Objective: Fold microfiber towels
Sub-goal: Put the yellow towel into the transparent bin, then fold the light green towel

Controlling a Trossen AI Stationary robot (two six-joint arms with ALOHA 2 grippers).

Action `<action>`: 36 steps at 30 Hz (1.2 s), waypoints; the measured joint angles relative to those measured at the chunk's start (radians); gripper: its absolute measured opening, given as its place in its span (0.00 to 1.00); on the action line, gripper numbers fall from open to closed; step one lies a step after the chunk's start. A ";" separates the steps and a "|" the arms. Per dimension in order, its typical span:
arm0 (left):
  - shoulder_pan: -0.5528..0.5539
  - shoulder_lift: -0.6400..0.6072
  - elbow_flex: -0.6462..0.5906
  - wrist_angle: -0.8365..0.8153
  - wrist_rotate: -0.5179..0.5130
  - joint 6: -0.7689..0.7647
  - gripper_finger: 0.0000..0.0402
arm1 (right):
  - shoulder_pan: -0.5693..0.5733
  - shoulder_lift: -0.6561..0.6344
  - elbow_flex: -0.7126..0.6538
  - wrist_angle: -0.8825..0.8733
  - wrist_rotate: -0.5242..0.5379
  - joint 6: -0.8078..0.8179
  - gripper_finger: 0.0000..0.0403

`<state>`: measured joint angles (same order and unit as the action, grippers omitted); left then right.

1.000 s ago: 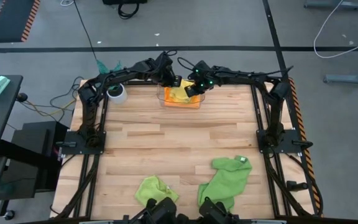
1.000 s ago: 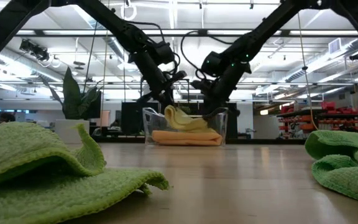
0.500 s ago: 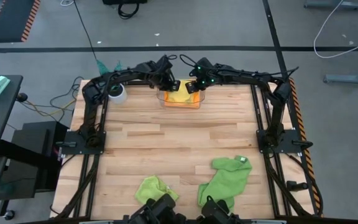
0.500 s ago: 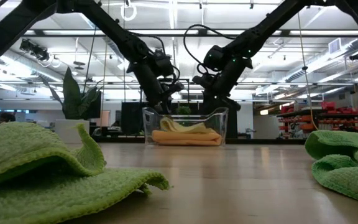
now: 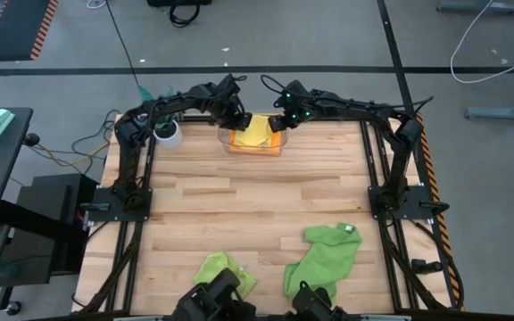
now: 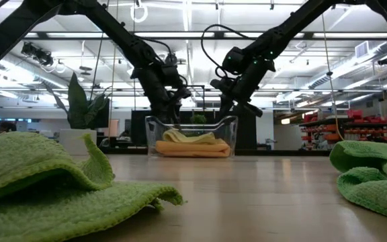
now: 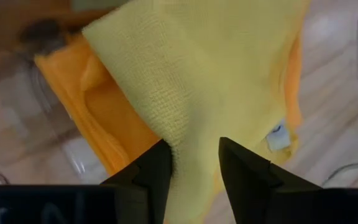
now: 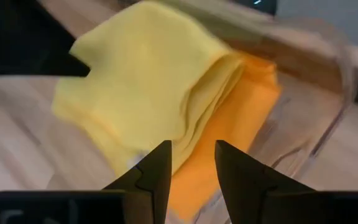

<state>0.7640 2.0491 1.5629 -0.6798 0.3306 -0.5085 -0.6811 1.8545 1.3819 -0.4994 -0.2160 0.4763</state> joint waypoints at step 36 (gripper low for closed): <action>-0.406 -0.354 0.160 -0.704 -0.354 0.173 0.30 | 0.271 -0.471 0.044 -0.463 0.142 -0.129 0.32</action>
<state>0.3584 1.6954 1.7226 -1.3836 -0.0238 -0.3359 -0.4100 1.3836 1.4257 -0.9620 -0.0744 0.3469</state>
